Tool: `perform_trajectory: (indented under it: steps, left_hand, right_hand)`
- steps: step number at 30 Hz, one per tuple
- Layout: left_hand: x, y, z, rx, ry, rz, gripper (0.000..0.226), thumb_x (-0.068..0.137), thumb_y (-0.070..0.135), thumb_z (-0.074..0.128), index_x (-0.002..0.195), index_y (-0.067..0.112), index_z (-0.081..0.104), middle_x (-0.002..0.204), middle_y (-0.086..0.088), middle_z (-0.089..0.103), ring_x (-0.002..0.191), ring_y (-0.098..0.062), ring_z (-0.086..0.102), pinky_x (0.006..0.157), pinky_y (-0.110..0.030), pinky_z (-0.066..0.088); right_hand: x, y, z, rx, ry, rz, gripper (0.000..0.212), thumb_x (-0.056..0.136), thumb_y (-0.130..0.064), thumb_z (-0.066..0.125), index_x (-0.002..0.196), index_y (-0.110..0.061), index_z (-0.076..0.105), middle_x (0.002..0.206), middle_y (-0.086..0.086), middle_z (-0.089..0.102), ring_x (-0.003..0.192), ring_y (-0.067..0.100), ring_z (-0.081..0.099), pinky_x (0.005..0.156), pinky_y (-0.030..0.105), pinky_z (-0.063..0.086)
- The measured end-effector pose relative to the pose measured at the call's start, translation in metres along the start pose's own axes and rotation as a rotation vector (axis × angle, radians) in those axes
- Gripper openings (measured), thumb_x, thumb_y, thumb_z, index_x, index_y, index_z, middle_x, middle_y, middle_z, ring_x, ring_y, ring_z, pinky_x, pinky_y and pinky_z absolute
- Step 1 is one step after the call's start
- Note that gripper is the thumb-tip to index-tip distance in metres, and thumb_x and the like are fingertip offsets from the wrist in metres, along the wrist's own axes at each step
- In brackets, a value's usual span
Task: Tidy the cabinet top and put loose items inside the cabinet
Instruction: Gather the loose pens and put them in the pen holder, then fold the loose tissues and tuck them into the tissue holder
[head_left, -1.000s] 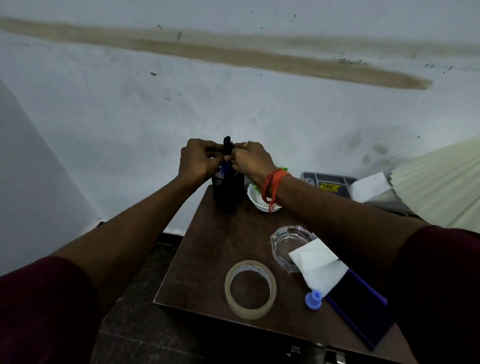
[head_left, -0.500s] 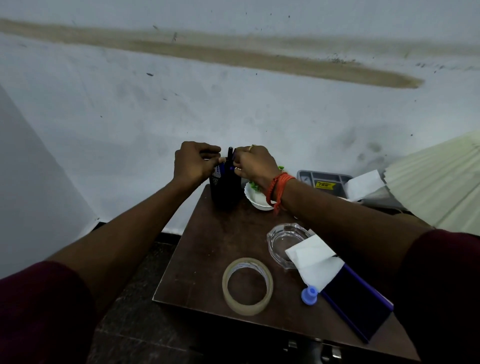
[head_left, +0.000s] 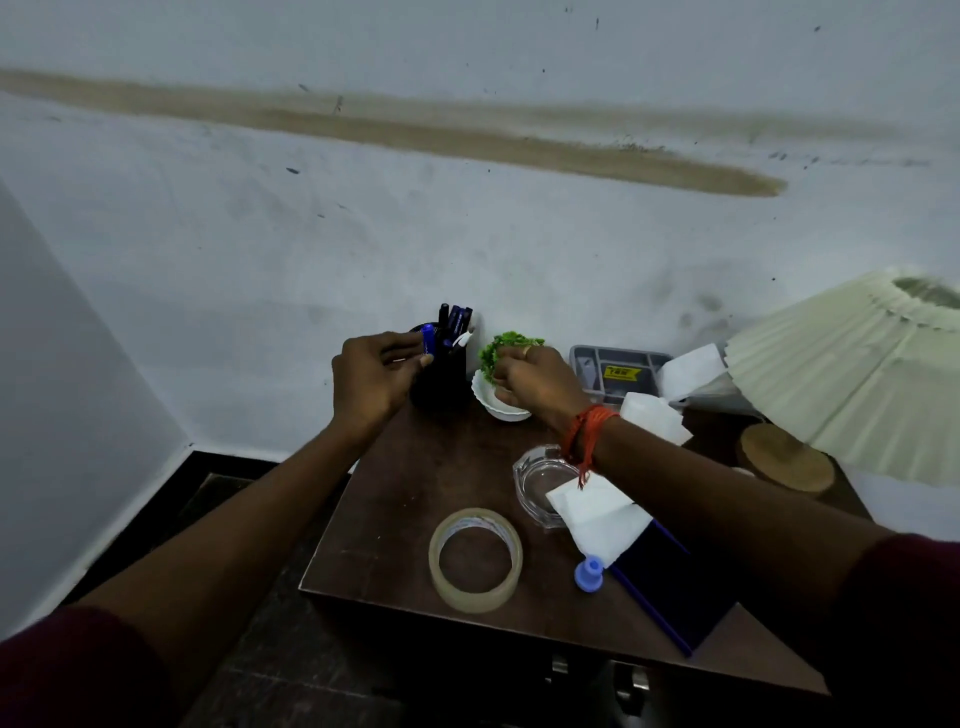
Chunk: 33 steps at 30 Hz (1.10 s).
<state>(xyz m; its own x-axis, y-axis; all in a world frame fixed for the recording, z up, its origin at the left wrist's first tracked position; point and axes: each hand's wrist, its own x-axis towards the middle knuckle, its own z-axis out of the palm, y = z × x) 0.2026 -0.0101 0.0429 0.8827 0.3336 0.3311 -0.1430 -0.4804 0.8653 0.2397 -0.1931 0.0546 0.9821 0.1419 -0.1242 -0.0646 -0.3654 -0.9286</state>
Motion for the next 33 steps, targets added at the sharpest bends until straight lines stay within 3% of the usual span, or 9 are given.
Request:
perform_trajectory:
  steps: [6, 9, 13, 18, 24, 26, 29, 31, 33]
  left_hand:
    - [-0.034, 0.005, 0.009, -0.043, -0.029, -0.045, 0.029, 0.077, 0.016, 0.08, 0.104, 0.009, 0.074, 0.094, -0.001, 0.075, 0.079, 0.007, 0.069, 0.075, -0.006, 0.052]
    - [-0.056, 0.01, 0.017, -0.081, -0.053, -0.09, 0.029, 0.076, 0.019, 0.08, 0.104, 0.01, 0.075, 0.092, -0.002, 0.076, 0.082, 0.002, 0.07, 0.073, -0.006, 0.052]
    - [-0.083, 0.016, 0.03, -0.102, -0.121, -0.141, 0.029, 0.077, 0.021, 0.079, 0.103, 0.011, 0.075, 0.09, -0.002, 0.076, 0.082, -0.002, 0.071, 0.077, -0.02, 0.058]
    - [-0.107, 0.029, 0.049, -0.105, -0.176, -0.154, 0.03, 0.076, 0.022, 0.08, 0.102, 0.009, 0.075, 0.088, -0.001, 0.076, 0.078, 0.005, 0.07, 0.069, -0.008, 0.053]
    - [-0.117, 0.045, 0.07, -0.034, -0.286, -0.12, 0.032, 0.08, 0.028, 0.077, 0.106, 0.011, 0.073, 0.099, 0.002, 0.074, 0.081, 0.004, 0.066, 0.065, -0.002, 0.048]
    - [-0.117, 0.047, 0.078, -0.007, -0.319, -0.117, 0.032, 0.081, 0.028, 0.076, 0.107, 0.01, 0.073, 0.101, 0.0, 0.074, 0.085, -0.001, 0.067, 0.066, -0.002, 0.048]
    - [-0.117, 0.05, 0.089, 0.018, -0.368, -0.113, 0.031, 0.083, 0.026, 0.073, 0.108, 0.007, 0.072, 0.102, -0.001, 0.074, 0.083, -0.001, 0.066, 0.065, -0.004, 0.049]
    - [-0.117, 0.052, 0.095, 0.046, -0.394, -0.098, 0.027, 0.085, 0.026, 0.071, 0.106, 0.009, 0.072, 0.1, 0.001, 0.073, 0.078, 0.008, 0.062, 0.061, -0.002, 0.047]
    - [-0.116, 0.053, 0.101, 0.086, -0.422, -0.075, 0.022, 0.087, 0.025, 0.069, 0.104, 0.012, 0.073, 0.097, 0.002, 0.073, 0.073, 0.014, 0.058, 0.059, 0.0, 0.043]
  right_hand:
    - [-0.034, 0.023, -0.022, 0.039, 0.051, 0.031, 0.022, 0.078, -0.014, 0.056, 0.094, -0.006, 0.069, 0.084, 0.006, 0.067, 0.093, 0.03, 0.067, 0.092, 0.05, 0.053]
    - [-0.055, 0.035, -0.039, 0.105, 0.072, 0.091, 0.038, 0.081, -0.013, 0.057, 0.119, -0.011, 0.065, 0.078, 0.005, 0.068, 0.075, 0.022, 0.066, 0.085, 0.041, 0.056]
    - [-0.078, 0.049, -0.064, 0.116, 0.119, 0.136, 0.025, 0.074, -0.022, 0.06, 0.097, -0.024, 0.07, 0.086, 0.004, 0.072, 0.088, 0.022, 0.069, 0.093, 0.045, 0.053]
    - [-0.102, 0.071, -0.098, 0.206, 0.191, 0.199, 0.037, 0.086, -0.011, 0.059, 0.123, -0.011, 0.062, 0.114, 0.01, 0.065, 0.1, 0.019, 0.064, 0.084, 0.031, 0.055]
    - [-0.128, 0.088, -0.129, 0.351, 0.214, 0.233, 0.034, 0.094, 0.004, 0.044, 0.127, 0.008, 0.05, 0.08, 0.01, 0.064, 0.075, 0.017, 0.059, 0.069, 0.026, 0.047]
    - [-0.131, 0.09, -0.133, 0.367, 0.208, 0.24, 0.026, 0.095, 0.005, 0.042, 0.116, 0.006, 0.057, 0.075, 0.003, 0.064, 0.082, 0.018, 0.061, 0.083, 0.033, 0.051]
    - [-0.135, 0.09, -0.134, 0.361, 0.24, 0.261, 0.019, 0.096, 0.001, 0.044, 0.105, -0.001, 0.061, 0.081, 0.006, 0.061, 0.084, 0.019, 0.056, 0.105, 0.048, 0.04]
    - [-0.134, 0.096, -0.135, 0.34, 0.244, 0.281, 0.023, 0.094, -0.001, 0.047, 0.113, 0.006, 0.058, 0.089, 0.012, 0.059, 0.086, 0.021, 0.054, 0.103, 0.048, 0.042]
    - [-0.132, 0.105, -0.136, 0.333, 0.239, 0.302, 0.031, 0.092, -0.004, 0.05, 0.122, 0.004, 0.057, 0.094, 0.012, 0.059, 0.09, 0.022, 0.055, 0.088, 0.038, 0.051]
